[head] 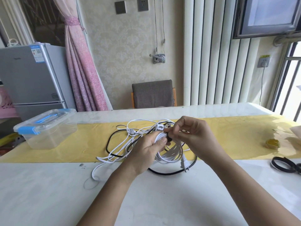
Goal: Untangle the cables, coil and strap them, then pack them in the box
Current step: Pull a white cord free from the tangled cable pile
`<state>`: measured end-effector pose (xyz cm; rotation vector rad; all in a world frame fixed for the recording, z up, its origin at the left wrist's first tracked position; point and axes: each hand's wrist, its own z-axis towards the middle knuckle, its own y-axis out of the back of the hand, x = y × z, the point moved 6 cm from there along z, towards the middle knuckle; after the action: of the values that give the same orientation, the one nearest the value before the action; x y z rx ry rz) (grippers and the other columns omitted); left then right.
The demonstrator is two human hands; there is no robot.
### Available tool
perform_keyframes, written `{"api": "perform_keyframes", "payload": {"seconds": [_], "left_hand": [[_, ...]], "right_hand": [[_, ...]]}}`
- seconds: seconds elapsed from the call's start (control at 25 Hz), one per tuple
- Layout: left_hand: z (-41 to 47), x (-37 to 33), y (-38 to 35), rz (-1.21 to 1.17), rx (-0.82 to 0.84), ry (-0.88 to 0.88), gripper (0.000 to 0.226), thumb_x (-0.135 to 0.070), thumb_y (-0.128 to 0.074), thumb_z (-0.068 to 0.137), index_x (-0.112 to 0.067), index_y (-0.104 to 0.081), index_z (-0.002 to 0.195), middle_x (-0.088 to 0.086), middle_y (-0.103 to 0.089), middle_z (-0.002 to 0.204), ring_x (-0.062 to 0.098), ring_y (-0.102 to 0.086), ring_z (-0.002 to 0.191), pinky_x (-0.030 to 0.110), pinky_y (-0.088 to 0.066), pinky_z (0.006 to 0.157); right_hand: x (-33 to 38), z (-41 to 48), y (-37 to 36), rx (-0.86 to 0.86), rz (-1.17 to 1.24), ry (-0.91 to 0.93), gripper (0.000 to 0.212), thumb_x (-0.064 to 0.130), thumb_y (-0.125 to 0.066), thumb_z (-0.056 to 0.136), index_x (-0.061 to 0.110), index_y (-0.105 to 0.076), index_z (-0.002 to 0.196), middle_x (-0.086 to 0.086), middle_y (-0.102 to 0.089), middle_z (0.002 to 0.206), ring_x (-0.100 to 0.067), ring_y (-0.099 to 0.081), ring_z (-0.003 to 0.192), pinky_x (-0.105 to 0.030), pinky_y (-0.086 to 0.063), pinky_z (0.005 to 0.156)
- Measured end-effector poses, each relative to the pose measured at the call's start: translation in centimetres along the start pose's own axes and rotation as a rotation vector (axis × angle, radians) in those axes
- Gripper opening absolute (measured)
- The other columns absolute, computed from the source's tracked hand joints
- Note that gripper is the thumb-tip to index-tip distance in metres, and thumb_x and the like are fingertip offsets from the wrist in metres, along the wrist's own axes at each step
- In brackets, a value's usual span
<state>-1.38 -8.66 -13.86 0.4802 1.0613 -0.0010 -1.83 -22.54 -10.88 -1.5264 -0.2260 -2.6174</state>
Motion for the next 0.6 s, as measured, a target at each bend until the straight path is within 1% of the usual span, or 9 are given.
{"api": "perform_keyframes", "payload": {"seconds": [0.08,0.16,0.2,0.28,0.32,0.4,0.48,0.52,0.6], "left_hand": [[0.1,-0.5,-0.1,-0.017,-0.033,0.016,0.022,-0.033,-0.047,0.090,-0.022,-0.063,0.080,-0.015,-0.054,0.067,0.006,-0.048,0.067,0.024,-0.038,0.069],[0.1,-0.8,1.3,-0.096,-0.158,0.060,0.026,-0.026,-0.052,0.093,-0.022,-0.063,0.070,-0.014,-0.055,0.063,0.004,-0.049,0.061,0.024,-0.038,0.065],[0.0,-0.8,2.7,-0.176,-0.265,0.085,0.027,-0.020,-0.052,0.096,-0.020,-0.063,0.071,-0.013,-0.060,0.064,0.002,-0.052,0.059,0.025,-0.040,0.065],[-0.6,-0.6,6.6,-0.351,-0.520,0.120,0.026,-0.011,-0.048,0.097,-0.012,-0.063,0.076,-0.009,-0.068,0.067,-0.001,-0.057,0.057,0.022,-0.046,0.062],[-1.3,-0.3,8.9,-0.420,-0.641,0.145,0.025,-0.011,-0.047,0.098,-0.011,-0.064,0.079,-0.009,-0.069,0.066,-0.001,-0.059,0.056,0.019,-0.047,0.057],[-2.9,0.7,13.6,-0.475,-0.834,0.205,0.023,-0.012,-0.047,0.099,-0.012,-0.063,0.082,-0.010,-0.069,0.061,0.003,-0.061,0.056,0.021,-0.046,0.052],[-5.2,2.8,17.9,-0.484,-0.997,0.292,0.025,-0.014,-0.047,0.100,-0.012,-0.060,0.079,-0.009,-0.068,0.060,0.007,-0.059,0.054,0.029,-0.042,0.055],[-6.6,3.8,19.4,-0.493,-1.058,0.330,0.026,-0.013,-0.046,0.100,-0.011,-0.058,0.077,-0.005,-0.067,0.064,0.010,-0.058,0.053,0.031,-0.040,0.055],[-8.8,5.8,21.6,-0.507,-1.131,0.410,0.027,-0.013,-0.043,0.101,-0.009,-0.053,0.077,0.002,-0.062,0.066,0.013,-0.053,0.046,0.024,-0.038,0.046]], "right_hand": [[-0.2,0.2,0.3,-0.034,0.038,0.003,0.008,-0.003,-0.068,0.082,0.003,-0.062,0.081,-0.013,-0.073,0.086,-0.019,-0.071,0.085,-0.024,-0.056,0.073],[-1.0,0.2,0.9,-0.096,-0.022,0.005,0.005,0.009,-0.066,0.087,0.006,-0.065,0.091,-0.004,-0.073,0.091,-0.014,-0.069,0.087,-0.023,-0.053,0.078],[-1.6,0.2,1.3,-0.134,-0.116,0.002,0.007,0.015,-0.064,0.090,0.009,-0.066,0.094,0.002,-0.072,0.092,-0.009,-0.067,0.088,-0.020,-0.051,0.079],[-2.9,0.1,2.1,-0.184,-0.435,0.013,0.010,0.023,-0.060,0.093,0.016,-0.066,0.097,0.012,-0.069,0.095,-0.003,-0.063,0.084,-0.011,-0.044,0.076],[-3.5,0.1,2.2,-0.176,-0.606,0.023,0.012,0.025,-0.059,0.093,0.018,-0.065,0.100,0.013,-0.066,0.099,-0.003,-0.059,0.081,-0.009,-0.039,0.072],[-4.9,0.0,1.8,-0.119,-0.810,0.032,0.018,0.028,-0.059,0.093,0.018,-0.063,0.107,0.010,-0.062,0.110,-0.009,-0.056,0.085,-0.017,-0.032,0.068],[-5.7,0.0,1.3,-0.070,-0.862,0.033,0.022,0.027,-0.059,0.093,0.017,-0.062,0.112,0.006,-0.058,0.121,-0.015,-0.056,0.101,-0.018,-0.027,0.071],[-5.8,0.0,1.0,-0.056,-0.872,0.025,0.024,0.027,-0.058,0.093,0.016,-0.061,0.114,0.005,-0.056,0.125,-0.014,-0.055,0.103,-0.018,-0.027,0.072],[-6.1,-0.1,0.7,-0.025,-0.898,-0.012,0.027,0.029,-0.056,0.094,0.017,-0.059,0.118,0.005,-0.051,0.132,-0.015,-0.054,0.106,-0.021,-0.028,0.074]]}}
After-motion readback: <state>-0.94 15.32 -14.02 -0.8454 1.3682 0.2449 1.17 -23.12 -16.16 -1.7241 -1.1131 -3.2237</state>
